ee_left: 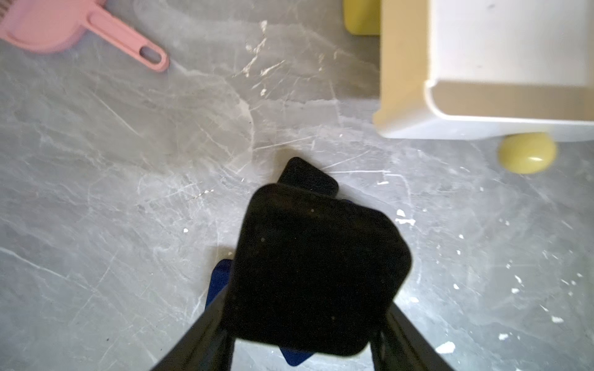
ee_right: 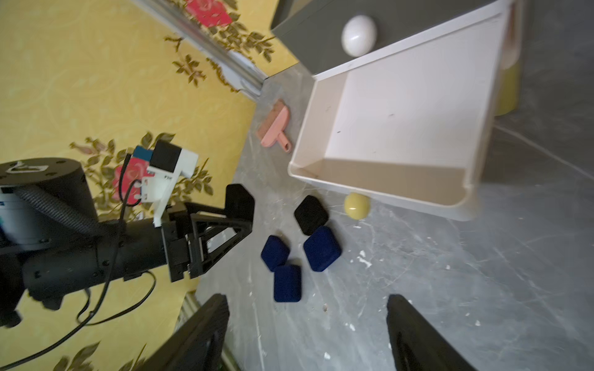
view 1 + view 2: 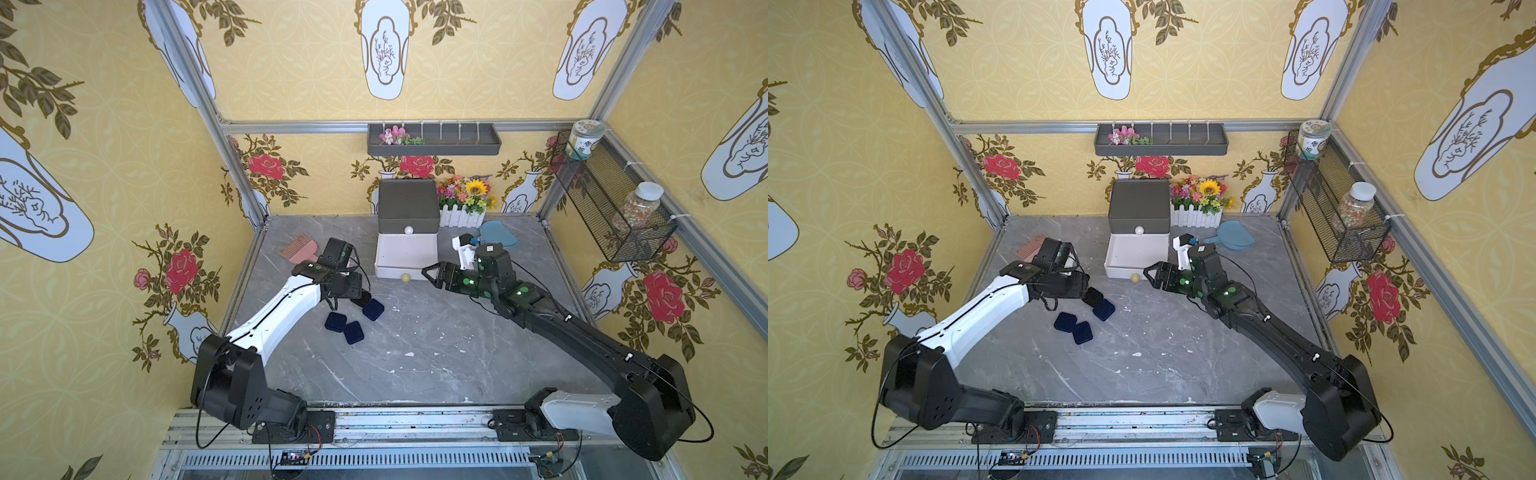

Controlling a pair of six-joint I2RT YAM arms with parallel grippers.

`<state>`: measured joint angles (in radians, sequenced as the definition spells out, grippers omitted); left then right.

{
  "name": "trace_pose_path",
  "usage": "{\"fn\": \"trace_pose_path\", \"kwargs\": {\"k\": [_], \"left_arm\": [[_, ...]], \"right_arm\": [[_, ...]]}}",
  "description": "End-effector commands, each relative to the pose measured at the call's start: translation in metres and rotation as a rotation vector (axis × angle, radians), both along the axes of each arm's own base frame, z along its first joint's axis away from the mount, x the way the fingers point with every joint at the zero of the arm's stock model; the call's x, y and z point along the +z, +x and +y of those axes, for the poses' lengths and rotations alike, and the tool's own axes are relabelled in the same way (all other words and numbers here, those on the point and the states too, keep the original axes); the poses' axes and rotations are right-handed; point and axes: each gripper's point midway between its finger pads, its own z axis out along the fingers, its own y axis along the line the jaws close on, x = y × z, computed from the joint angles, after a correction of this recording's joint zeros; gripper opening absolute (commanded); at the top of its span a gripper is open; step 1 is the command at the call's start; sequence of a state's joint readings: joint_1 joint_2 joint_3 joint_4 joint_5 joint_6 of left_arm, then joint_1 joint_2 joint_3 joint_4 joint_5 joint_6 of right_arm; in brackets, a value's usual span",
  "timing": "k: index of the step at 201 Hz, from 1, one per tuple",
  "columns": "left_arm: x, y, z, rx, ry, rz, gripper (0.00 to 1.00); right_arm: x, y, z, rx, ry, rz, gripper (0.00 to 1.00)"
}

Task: Place the brooch boxes into the drawer by color
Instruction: Pick up the brooch box from the center of the board.

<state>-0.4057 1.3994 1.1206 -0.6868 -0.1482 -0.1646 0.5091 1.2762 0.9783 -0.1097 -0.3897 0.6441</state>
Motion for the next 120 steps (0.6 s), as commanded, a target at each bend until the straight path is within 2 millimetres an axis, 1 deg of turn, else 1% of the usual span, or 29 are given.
{"fn": "trace_pose_path", "kwargs": {"k": [1,6,9,18,32,42,61,84,108,120], "left_arm": [[0.026,-0.005,-0.024,-0.149,-0.044,-0.123,0.57],[0.034,-0.006,-0.024,-0.164,-0.048,-0.154,0.57],[0.037,-0.011,-0.034,-0.201,-0.053,-0.166,0.57],[0.043,-0.019,-0.043,-0.254,-0.064,-0.195,0.57],[0.049,-0.029,-0.054,-0.314,-0.077,-0.229,0.56],[0.052,-0.036,-0.061,-0.354,-0.094,-0.245,0.57],[0.058,-0.048,-0.074,-0.421,-0.132,-0.268,0.57],[0.062,-0.055,-0.081,-0.459,-0.152,-0.283,0.57],[0.06,-0.059,-0.084,-0.479,-0.152,-0.278,0.57],[0.058,-0.061,-0.086,-0.489,-0.153,-0.274,0.57]], "right_arm": [[0.005,-0.022,0.015,0.192,-0.023,0.029,0.81],[0.005,-0.021,0.016,0.198,-0.03,0.034,0.82],[0.006,-0.021,0.017,0.201,-0.033,0.036,0.81],[0.008,-0.019,0.019,0.207,-0.038,0.041,0.81],[0.008,-0.016,0.025,0.227,-0.037,0.051,0.81],[0.005,-0.014,0.03,0.239,-0.046,0.064,0.81],[0.002,-0.012,0.047,0.276,-0.075,0.07,0.8],[-0.004,-0.01,0.07,0.312,-0.11,0.07,0.79],[-0.006,-0.01,0.093,0.355,-0.111,0.071,0.76],[-0.007,-0.01,0.101,0.371,-0.111,0.07,0.75]]}}
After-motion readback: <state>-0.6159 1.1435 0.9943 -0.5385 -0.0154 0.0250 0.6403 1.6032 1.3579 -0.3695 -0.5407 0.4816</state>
